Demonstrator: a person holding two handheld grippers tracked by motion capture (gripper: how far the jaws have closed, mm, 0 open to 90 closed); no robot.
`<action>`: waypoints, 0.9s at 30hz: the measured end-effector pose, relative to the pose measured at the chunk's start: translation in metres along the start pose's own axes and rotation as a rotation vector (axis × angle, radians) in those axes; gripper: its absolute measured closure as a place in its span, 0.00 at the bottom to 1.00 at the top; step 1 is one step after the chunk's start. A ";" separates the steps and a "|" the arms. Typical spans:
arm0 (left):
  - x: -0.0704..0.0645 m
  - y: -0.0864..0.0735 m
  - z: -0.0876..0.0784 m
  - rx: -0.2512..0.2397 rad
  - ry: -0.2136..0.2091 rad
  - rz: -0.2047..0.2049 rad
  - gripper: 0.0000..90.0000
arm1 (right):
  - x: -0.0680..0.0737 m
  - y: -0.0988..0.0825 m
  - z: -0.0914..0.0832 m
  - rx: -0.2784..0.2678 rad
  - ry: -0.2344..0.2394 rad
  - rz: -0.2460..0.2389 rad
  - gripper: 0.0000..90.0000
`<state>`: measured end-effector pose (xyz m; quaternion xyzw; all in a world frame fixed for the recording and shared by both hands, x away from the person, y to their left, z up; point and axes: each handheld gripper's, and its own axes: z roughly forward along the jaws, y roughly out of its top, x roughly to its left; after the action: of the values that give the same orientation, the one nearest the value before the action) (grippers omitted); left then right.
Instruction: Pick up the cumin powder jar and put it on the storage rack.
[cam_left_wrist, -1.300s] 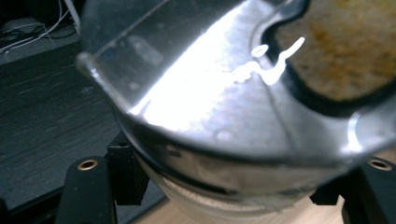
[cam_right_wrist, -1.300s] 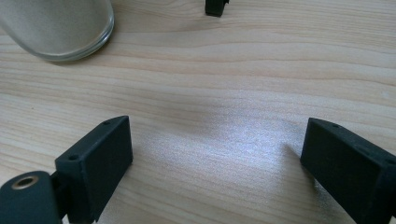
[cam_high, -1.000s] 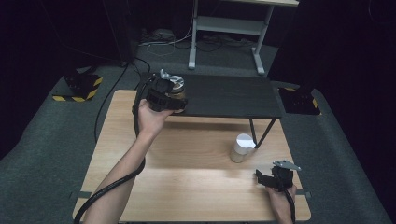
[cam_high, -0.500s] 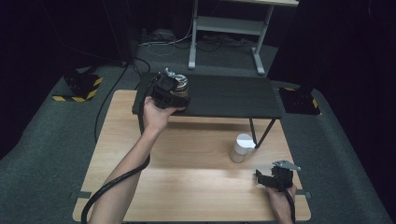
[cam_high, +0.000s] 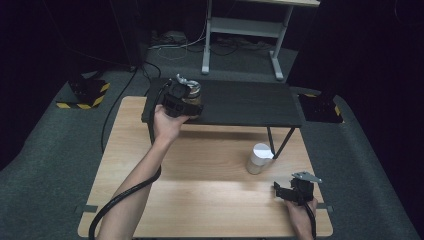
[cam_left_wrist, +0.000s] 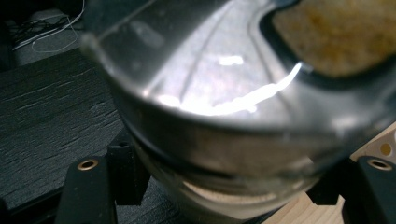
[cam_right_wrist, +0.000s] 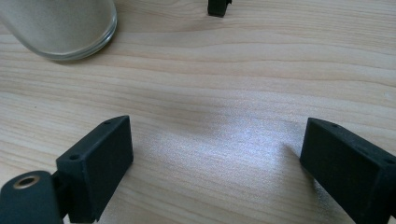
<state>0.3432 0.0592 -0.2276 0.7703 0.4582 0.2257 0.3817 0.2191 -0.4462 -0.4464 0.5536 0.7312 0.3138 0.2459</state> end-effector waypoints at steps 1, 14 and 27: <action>0.000 -0.002 0.000 -0.007 0.002 0.000 0.35 | 0.000 0.000 0.000 0.000 0.000 0.000 0.10; 0.011 -0.017 0.000 -0.048 -0.040 -0.052 0.14 | 0.000 0.000 0.000 0.000 0.000 -0.001 0.10; 0.014 -0.053 -0.034 -0.087 -0.054 -0.046 0.05 | 0.000 0.000 0.000 -0.002 0.002 -0.008 0.10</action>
<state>0.2977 0.0993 -0.2493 0.7480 0.4551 0.2156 0.4323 0.2188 -0.4464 -0.4466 0.5502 0.7332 0.3142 0.2470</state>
